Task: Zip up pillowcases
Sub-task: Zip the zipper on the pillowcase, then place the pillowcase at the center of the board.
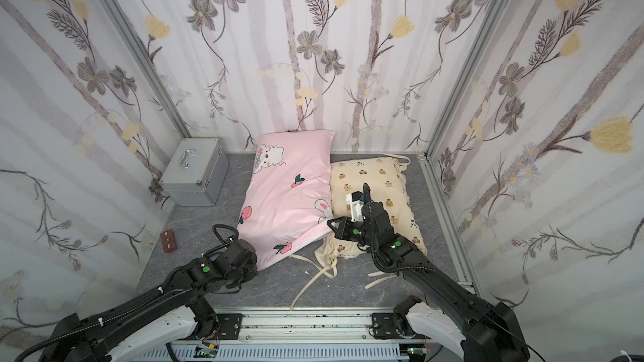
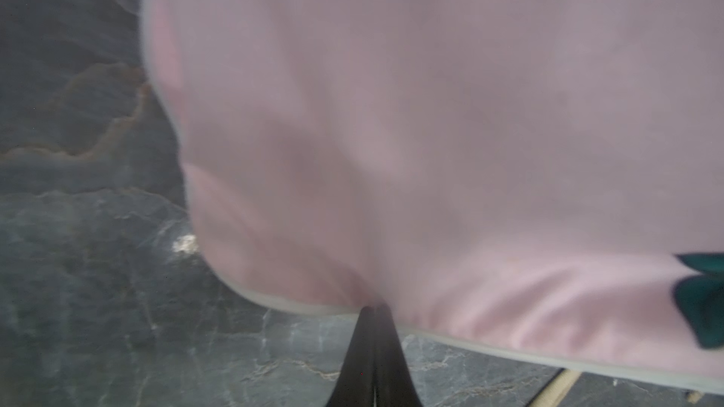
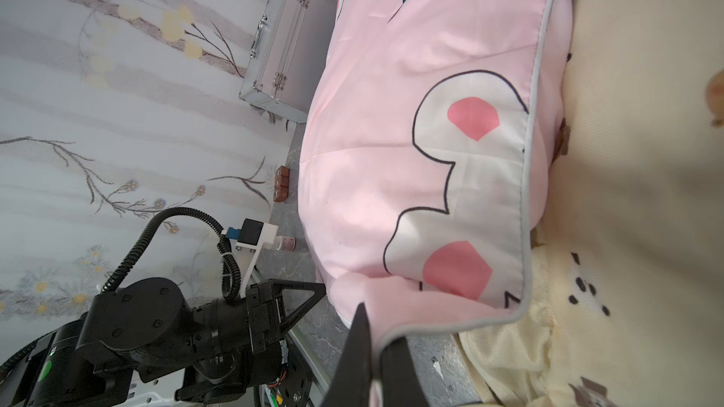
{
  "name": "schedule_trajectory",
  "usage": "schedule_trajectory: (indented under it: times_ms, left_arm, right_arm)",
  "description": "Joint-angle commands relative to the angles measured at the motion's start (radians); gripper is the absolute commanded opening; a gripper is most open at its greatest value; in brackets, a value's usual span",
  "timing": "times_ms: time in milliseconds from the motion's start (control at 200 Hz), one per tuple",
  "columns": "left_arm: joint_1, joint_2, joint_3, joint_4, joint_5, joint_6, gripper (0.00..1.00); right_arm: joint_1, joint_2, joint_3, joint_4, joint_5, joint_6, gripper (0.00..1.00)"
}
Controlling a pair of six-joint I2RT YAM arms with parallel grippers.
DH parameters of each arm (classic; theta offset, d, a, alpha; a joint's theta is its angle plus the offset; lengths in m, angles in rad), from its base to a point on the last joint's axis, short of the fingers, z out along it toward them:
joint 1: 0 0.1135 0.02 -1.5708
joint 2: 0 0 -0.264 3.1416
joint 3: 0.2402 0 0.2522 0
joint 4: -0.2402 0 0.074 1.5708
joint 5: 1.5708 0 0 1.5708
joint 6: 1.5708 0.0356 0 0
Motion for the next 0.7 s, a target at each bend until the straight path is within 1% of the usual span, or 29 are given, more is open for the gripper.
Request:
schedule_trajectory:
  times_ms: [0, 105, 205, 250, 260, 265, 275, 285, 295, 300, 310, 320, 330, 335, 350, 370, 380, 430, 480, 535, 605, 650, 695]
  left_arm:
    - [0.035, -0.034, -0.011, -0.142, -0.066, -0.001, 0.00]
    - [0.073, -0.058, -0.010, -0.197, -0.091, 0.019, 0.00]
    - [0.093, -0.061, -0.010, -0.186, -0.088, 0.031, 0.00]
    - [0.095, -0.049, 0.006, -0.196, -0.095, 0.036, 0.00]
    - [0.095, -0.047, 0.014, -0.203, -0.099, 0.037, 0.00]
    - [0.095, -0.046, 0.019, -0.206, -0.102, 0.038, 0.00]
    - [0.095, -0.043, 0.028, -0.212, -0.106, 0.042, 0.00]
    - [0.095, -0.041, 0.036, -0.219, -0.111, 0.046, 0.03]
    - [0.095, -0.039, 0.048, -0.228, -0.116, 0.050, 0.07]
    - [0.095, -0.039, 0.054, -0.232, -0.118, 0.052, 0.10]
    - [0.094, -0.038, 0.065, -0.238, -0.125, 0.059, 0.15]
    - [0.094, -0.038, 0.077, -0.247, -0.130, 0.065, 0.19]
    - [0.094, -0.037, 0.092, -0.253, -0.135, 0.071, 0.24]
    - [0.094, -0.037, 0.099, -0.257, -0.140, 0.075, 0.27]
    - [0.092, -0.036, 0.123, -0.266, -0.149, 0.084, 0.32]
    - [0.091, -0.032, 0.153, -0.280, -0.162, 0.101, 0.40]
    - [0.090, -0.029, 0.174, -0.287, -0.170, 0.108, 0.43]
    - [0.084, -0.004, 0.265, -0.308, -0.196, 0.150, 0.54]
    - [0.071, 0.049, 0.358, -0.294, -0.204, 0.186, 0.59]
    - [0.036, 0.128, 0.436, -0.235, -0.190, 0.218, 0.61]
    - [-0.039, 0.271, 0.517, -0.132, -0.174, 0.247, 0.63]
    - [-0.077, 0.372, 0.553, -0.065, -0.149, 0.263, 0.64]
    - [-0.097, 0.468, 0.569, 0.005, -0.110, 0.273, 0.64]
  right_arm:
    - [-0.020, -0.015, 0.035, -0.010, 0.052, -0.054, 0.00]
    - [-0.031, -0.024, 0.039, -0.026, 0.057, -0.067, 0.00]
    - [-0.030, 0.003, 0.041, -0.017, 0.024, -0.067, 0.00]
    - [-0.030, 0.018, 0.062, -0.055, 0.009, -0.087, 0.00]
    - [-0.031, 0.021, 0.069, -0.069, 0.010, -0.095, 0.02]
    - [-0.031, 0.021, 0.070, -0.079, 0.010, -0.100, 0.04]
    - [-0.031, 0.021, 0.081, -0.097, 0.015, -0.111, 0.11]
    - [-0.030, 0.022, 0.089, -0.116, 0.022, -0.120, 0.19]
    - [-0.032, 0.021, 0.091, -0.136, 0.033, -0.132, 0.29]
    - [-0.032, 0.019, 0.091, -0.147, 0.039, -0.139, 0.31]
    - [-0.032, 0.017, 0.092, -0.169, 0.051, -0.150, 0.43]
    - [-0.034, 0.013, 0.121, -0.191, 0.065, -0.161, 0.49]
    - [-0.038, 0.009, 0.134, -0.215, 0.084, -0.172, 0.61]
    - [-0.040, 0.008, 0.139, -0.227, 0.093, -0.176, 0.64]
    - [-0.046, 0.002, 0.149, -0.262, 0.125, -0.189, 0.80]
    - [-0.060, -0.009, 0.159, -0.305, 0.163, -0.207, 0.96]
    - [-0.070, -0.015, 0.164, -0.329, 0.178, -0.217, 0.99]
    - [-0.140, -0.046, 0.175, -0.419, 0.253, -0.246, 1.00]
    - [-0.245, -0.068, 0.177, -0.487, 0.299, -0.265, 1.00]
    - [-0.363, -0.081, 0.177, -0.543, 0.349, -0.283, 1.00]
    - [-0.515, -0.087, 0.162, -0.553, 0.386, -0.314, 1.00]
    - [-0.617, -0.084, 0.147, -0.530, 0.381, -0.327, 1.00]
    - [-0.718, -0.076, 0.121, -0.477, 0.338, -0.337, 1.00]
